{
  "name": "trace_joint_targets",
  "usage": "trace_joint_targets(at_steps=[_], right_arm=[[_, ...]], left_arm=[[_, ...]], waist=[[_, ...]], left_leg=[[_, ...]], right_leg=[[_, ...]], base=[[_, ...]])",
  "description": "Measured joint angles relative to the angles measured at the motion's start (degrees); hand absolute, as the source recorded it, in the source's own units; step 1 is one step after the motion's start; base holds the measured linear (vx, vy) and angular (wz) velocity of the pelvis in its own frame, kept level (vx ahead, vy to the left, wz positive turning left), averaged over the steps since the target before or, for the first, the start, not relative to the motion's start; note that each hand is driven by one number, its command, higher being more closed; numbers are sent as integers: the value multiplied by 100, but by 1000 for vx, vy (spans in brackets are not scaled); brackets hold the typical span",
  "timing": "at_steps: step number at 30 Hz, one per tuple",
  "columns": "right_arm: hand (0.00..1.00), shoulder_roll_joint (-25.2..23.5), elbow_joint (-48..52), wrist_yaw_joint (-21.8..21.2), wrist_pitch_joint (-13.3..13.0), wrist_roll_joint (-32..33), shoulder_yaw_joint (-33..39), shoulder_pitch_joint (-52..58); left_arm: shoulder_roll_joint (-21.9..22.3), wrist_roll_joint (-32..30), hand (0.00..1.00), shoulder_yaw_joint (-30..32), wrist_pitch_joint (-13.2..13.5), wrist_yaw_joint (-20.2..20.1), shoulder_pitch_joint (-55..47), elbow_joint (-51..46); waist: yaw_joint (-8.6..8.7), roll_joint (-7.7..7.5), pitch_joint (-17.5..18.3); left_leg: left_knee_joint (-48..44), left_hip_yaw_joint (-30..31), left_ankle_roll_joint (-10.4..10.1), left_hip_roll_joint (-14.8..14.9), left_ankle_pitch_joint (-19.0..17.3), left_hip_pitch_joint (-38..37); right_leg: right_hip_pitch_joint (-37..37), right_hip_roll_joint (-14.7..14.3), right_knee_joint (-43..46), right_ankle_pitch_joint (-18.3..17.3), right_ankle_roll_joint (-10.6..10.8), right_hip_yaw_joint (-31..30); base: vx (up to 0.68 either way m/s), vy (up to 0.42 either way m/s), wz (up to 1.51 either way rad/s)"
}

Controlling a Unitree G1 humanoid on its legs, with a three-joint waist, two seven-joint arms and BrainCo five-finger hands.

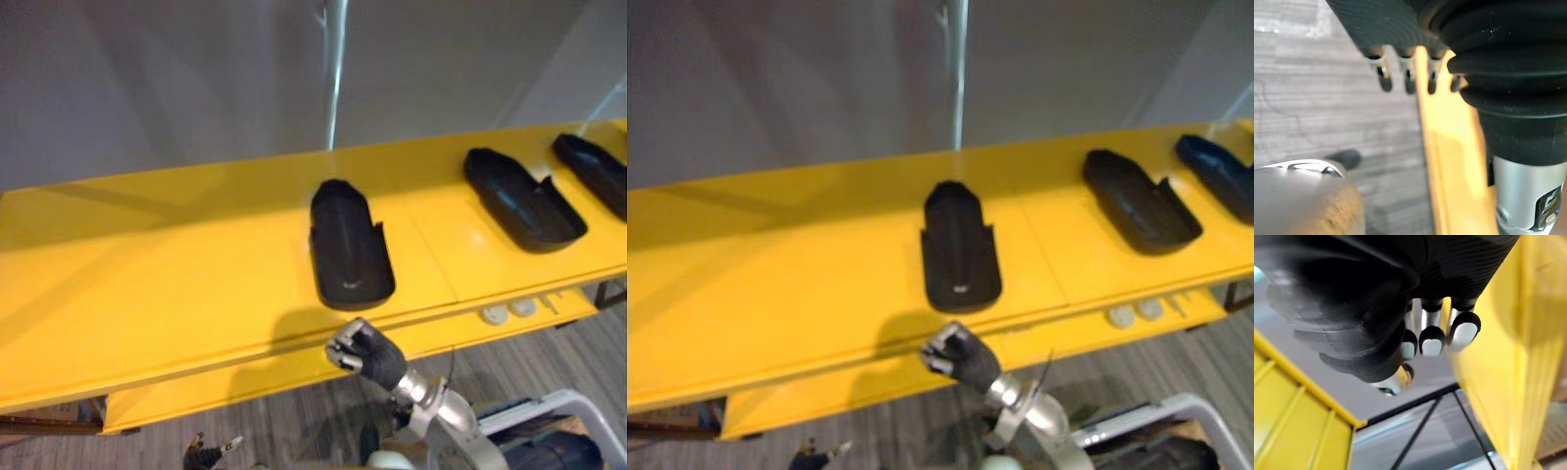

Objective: Walk over and take plastic housings, then place them on the shelf

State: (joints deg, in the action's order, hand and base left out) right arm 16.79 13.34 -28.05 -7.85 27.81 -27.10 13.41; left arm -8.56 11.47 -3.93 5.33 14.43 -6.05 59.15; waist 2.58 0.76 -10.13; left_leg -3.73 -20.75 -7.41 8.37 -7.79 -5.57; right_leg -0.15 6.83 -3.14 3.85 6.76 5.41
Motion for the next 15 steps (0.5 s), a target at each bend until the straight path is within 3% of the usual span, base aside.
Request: trace_joint_targets(at_steps=[7, 15], right_arm=[[100, -116, -347, 1285, -308, -1078, -229, -39], [100, -172, -354, 2083, -496, -1548, -154, -10]], left_arm=[[-15, 169, 0, -190, 4, 64, 97, 3], [-29, 210, 0, -345, 90, 126, 88, 6]], waist=[[9, 22, -77], [85, 54, -95]], left_leg=[[-114, 135, 0, 20, 0, 153], [-236, 133, 1, 62, 0, 158]], right_leg=[[-84, 10, 98, -15, -16, 92], [-69, -4, 162, -29, -27, 93]], base=[[-25, -15, 7], [-53, -15, -1]])
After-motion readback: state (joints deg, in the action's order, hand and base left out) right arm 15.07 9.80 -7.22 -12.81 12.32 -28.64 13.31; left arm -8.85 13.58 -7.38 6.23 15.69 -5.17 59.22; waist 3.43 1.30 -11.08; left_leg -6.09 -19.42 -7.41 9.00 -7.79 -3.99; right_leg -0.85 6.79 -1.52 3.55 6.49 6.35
